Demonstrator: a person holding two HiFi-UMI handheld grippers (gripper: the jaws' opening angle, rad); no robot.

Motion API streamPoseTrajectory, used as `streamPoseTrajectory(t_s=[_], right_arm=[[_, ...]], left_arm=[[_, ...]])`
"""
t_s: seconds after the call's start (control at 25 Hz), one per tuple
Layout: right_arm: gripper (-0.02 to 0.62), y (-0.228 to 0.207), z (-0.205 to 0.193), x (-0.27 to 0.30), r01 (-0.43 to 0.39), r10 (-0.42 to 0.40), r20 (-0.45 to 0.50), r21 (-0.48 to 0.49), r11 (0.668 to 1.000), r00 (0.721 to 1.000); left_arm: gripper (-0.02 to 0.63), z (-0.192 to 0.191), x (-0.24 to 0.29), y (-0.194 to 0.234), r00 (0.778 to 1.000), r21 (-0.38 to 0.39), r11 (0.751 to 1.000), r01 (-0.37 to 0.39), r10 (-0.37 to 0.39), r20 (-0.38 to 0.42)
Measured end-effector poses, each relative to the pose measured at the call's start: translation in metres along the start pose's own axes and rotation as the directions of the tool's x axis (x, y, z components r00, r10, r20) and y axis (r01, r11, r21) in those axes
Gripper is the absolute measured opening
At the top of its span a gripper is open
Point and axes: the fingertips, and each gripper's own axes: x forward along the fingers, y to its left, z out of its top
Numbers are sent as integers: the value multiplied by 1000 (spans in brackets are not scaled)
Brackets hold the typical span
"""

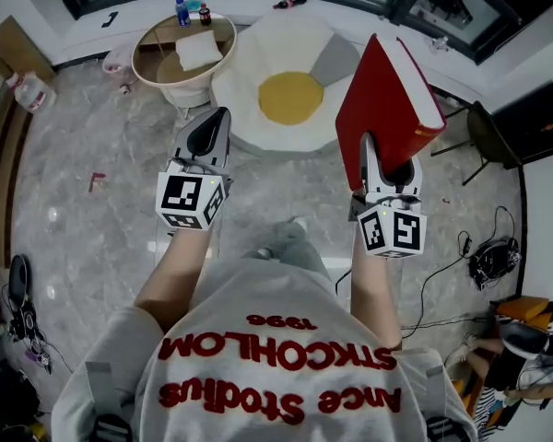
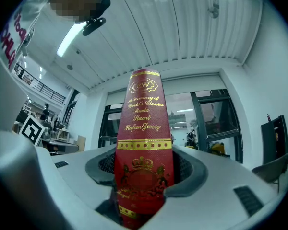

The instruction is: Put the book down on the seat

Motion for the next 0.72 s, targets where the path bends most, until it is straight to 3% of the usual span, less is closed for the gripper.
streamPoseTrajectory(t_s=[0.72], right_arm=[[264, -35, -33, 127, -110, 110, -4, 25, 994, 994]], left_arm=[[14, -13, 94, 37, 996, 49, 995, -89, 90, -22]])
